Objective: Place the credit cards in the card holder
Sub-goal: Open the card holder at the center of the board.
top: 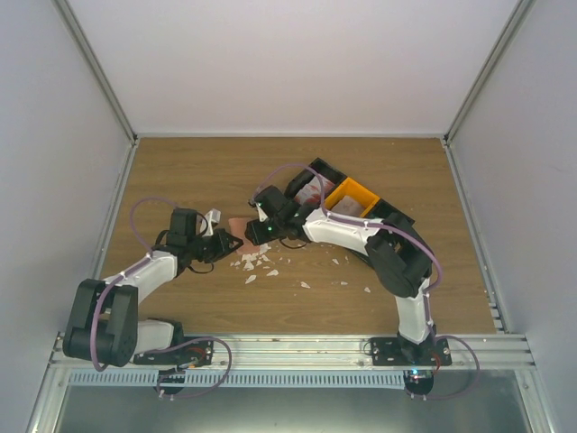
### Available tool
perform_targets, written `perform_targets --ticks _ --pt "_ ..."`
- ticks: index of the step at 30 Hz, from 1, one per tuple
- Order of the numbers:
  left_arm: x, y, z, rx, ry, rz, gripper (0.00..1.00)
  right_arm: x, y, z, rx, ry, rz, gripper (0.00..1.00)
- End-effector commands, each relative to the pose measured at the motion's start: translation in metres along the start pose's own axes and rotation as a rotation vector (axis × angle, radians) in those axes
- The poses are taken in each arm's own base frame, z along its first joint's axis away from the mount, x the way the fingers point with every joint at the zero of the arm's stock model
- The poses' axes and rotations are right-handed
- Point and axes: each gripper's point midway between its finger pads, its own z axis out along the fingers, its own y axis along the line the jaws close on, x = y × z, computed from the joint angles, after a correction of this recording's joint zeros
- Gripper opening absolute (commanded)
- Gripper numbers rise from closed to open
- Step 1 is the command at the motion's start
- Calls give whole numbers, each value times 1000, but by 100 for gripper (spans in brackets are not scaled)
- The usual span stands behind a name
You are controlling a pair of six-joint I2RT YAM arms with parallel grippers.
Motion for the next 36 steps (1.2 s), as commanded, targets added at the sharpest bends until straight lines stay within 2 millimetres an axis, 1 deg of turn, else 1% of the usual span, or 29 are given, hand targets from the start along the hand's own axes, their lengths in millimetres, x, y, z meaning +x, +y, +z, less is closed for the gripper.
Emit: perform_targets --ticks 1,3,5,10,13,16,18,19,21,22,25,30,36 --pt "-19 -25 -8 50 -56 84 0 33 -49 7 251 72 55 44" --pt "-18 -26 -8 51 -50 82 0 33 -62 4 333 60 72 41" --pt "-18 -26 -8 50 -49 82 0 28 -68 -2 377 36 83 39" --pt "-17 -26 -9 46 -46 83 0 16 -72 -13 396 -7 102 36" --pt "-18 -27 -10 44 -49 86 0 15 -73 -15 387 -9 106 35" --pt "-18 -27 -10 44 -47 84 0 12 -63 -15 301 -18 96 36" --pt "-17 -26 -9 42 -44 82 0 8 -41 -18 164 -39 74 41" --pt "-17 -26 -9 42 -43 82 0 3 -31 -20 99 -64 70 44" --pt "-17 -26 -9 41 -42 81 0 0 -18 -26 -4 -82 74 49" --pt "-17 -26 -9 40 -41 82 0 -1 -16 -27 -43 -84 86 50" --pt "-17 -27 -9 42 -39 81 0 -2 -14 -27 -103 -82 116 51" --pt "-16 -26 -8 39 -34 80 0 -4 -17 -22 -113 -89 128 49" --pt "-14 -27 -8 42 -27 79 0 -7 -28 -12 -77 -94 149 40"
